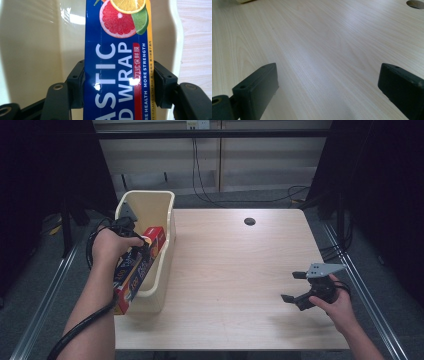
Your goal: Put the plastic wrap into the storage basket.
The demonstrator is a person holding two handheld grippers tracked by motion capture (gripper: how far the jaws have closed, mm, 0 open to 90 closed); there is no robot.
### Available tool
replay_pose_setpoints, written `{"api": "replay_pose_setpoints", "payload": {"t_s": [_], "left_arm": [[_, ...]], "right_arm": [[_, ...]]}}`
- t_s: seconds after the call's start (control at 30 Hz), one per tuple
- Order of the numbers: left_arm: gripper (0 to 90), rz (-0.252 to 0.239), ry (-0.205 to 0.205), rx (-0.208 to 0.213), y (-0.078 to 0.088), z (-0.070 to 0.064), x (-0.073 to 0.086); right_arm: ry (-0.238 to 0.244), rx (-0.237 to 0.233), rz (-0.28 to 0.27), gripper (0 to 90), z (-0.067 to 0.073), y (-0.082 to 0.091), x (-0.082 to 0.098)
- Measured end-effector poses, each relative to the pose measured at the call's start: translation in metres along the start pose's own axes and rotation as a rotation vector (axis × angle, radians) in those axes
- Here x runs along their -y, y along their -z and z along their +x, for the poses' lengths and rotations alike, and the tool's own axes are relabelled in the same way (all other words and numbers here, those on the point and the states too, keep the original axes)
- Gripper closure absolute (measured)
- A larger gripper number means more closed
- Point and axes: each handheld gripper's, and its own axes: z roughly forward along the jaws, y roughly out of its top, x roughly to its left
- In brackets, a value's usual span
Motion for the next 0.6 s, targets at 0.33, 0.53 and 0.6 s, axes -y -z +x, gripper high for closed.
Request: {"api": "replay_pose_setpoints", "payload": {"t_s": [0.33, 0.53, 0.6], "left_arm": [[40.1, 0.007, 0.002, -0.002, -0.0064, -0.0002, -0.0009], [40.1, 0.015, 0.005, -0.005, -0.0097, 0.0010, -0.0020], [40.0, 0.015, 0.010, -0.002, -0.0107, 0.0006, -0.0022]], "right_arm": [[0.002, -0.001, 0.001, 2.6, 0.0004, -0.0002, 0.0000], [0.000, 0.002, 0.000, 2.6, 0.0001, 0.0000, 0.0002], [0.001, -0.001, 0.000, 2.6, 0.0001, 0.0000, 0.0003]]}}
